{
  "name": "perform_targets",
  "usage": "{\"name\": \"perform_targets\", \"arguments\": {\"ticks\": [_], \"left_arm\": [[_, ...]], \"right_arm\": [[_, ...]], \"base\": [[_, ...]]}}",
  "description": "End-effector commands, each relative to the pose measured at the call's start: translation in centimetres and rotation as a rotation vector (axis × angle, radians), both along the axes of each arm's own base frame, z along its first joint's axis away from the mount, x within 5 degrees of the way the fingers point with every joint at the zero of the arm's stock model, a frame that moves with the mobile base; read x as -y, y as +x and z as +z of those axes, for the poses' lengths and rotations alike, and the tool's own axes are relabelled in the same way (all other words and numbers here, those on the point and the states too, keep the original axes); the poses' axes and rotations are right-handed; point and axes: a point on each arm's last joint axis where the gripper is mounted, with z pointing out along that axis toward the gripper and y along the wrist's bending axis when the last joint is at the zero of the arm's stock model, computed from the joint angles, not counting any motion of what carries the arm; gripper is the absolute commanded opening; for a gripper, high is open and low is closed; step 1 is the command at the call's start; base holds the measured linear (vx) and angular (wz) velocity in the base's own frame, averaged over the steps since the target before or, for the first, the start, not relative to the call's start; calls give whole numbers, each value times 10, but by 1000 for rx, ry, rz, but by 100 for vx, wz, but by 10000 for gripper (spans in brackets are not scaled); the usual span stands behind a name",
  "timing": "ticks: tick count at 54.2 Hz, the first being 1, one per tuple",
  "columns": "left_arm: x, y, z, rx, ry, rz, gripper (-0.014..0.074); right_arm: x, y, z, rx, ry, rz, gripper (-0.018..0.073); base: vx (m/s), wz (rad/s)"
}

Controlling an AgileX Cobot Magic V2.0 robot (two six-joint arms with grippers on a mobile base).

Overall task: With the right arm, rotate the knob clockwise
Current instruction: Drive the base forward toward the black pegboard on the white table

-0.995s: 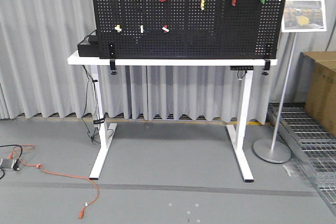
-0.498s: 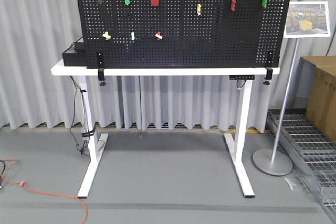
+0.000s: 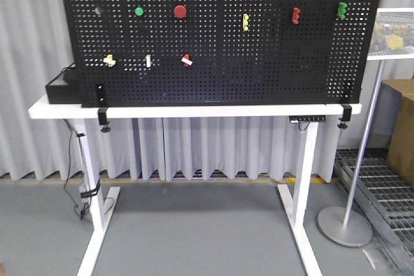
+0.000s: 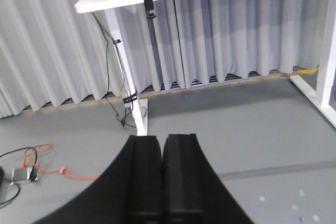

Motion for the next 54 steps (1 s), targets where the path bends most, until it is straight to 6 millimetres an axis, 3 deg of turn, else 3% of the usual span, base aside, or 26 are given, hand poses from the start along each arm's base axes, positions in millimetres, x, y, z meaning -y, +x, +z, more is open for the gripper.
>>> {"name": "perform_targets", "arguments": {"ticks": [1,54], "left_arm": [[1,1,-1,67,-9,-13,-6],[1,1,-1,67,-9,-13,-6]], "right_arm": [[0,0,3,70,-12,-4,-8],[0,0,3,70,-12,-4,-8]], "base": [[46,-5],[43,2]]}}
